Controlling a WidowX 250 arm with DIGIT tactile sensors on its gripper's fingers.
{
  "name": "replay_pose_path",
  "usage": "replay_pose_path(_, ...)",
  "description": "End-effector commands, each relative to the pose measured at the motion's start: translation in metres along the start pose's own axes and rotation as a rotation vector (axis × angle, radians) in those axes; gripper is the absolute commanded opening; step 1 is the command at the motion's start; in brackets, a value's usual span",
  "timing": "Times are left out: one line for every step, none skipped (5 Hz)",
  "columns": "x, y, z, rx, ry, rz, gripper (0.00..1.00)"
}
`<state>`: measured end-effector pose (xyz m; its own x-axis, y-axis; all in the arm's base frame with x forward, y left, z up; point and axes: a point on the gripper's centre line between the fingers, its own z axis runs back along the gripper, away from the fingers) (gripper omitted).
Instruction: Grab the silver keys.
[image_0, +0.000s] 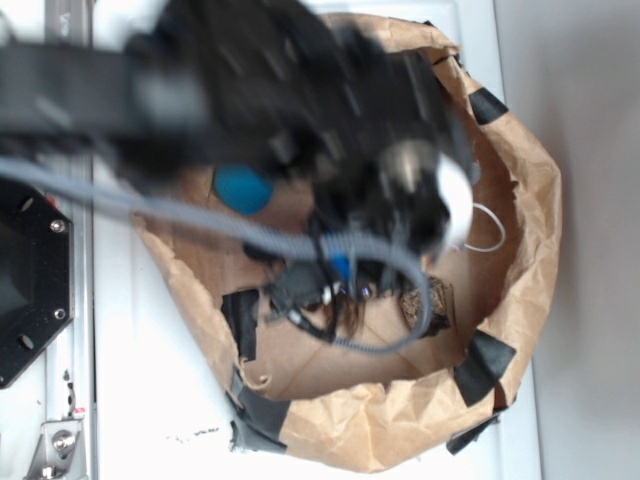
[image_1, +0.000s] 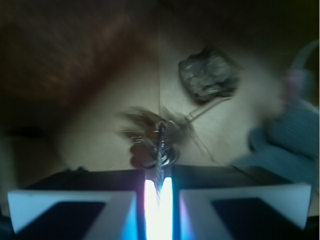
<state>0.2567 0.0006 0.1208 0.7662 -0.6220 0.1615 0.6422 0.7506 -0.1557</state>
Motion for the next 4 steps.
replay_pose_path(-0.012, -0.014, 0.078, 0.056, -0.137, 0.041, 0.0)
replay_pose_path(-0.007, -0.02, 0.061, 0.098, -0.074, 0.039, 0.0)
replay_pose_path(-0.004, -0.021, 0.051, 0.1, -0.026, 0.088, 0.0)
replay_pose_path(-0.003, -0.022, 0.047, 0.096, -0.03, 0.086, 0.0)
